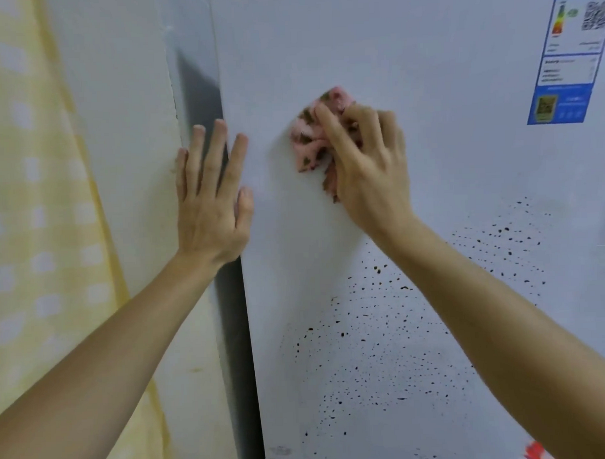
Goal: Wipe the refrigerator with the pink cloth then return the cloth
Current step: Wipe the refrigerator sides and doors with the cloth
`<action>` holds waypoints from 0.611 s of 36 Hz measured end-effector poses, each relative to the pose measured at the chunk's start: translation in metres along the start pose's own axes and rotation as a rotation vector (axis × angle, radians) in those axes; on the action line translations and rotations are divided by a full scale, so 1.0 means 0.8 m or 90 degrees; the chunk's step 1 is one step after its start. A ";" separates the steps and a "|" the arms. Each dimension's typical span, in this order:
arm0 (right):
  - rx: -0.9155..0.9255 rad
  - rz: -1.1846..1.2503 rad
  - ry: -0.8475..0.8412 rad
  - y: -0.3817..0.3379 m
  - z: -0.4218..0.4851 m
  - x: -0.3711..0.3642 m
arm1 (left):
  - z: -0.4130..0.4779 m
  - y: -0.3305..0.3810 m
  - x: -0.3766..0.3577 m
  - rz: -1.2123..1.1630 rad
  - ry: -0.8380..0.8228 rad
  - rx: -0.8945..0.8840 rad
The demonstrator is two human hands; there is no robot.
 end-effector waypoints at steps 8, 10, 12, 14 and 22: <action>0.237 0.054 -0.156 -0.050 -0.161 -0.001 | -0.010 0.033 -0.026 -0.052 -0.028 0.031; 0.298 0.073 -0.171 -0.042 -0.167 0.002 | -0.010 0.036 -0.027 -0.052 -0.025 0.042; 0.360 0.084 -0.182 -0.033 -0.159 0.006 | -0.009 0.041 -0.027 -0.036 -0.019 0.030; 0.363 0.078 -0.168 -0.016 -0.141 0.012 | -0.005 0.050 -0.027 -0.019 -0.018 -0.001; -0.110 -0.026 0.058 0.080 -0.024 0.040 | 0.001 0.069 -0.030 -0.023 -0.018 0.007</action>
Point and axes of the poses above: each hand's wrist, its own z-axis towards the middle knuckle, its own x-axis out of the back of the hand, y = z × x, the point moved 6 cm from there along z, towards the middle knuckle, and after that the axes turned 1 degree about x, right-handed, at the moved point
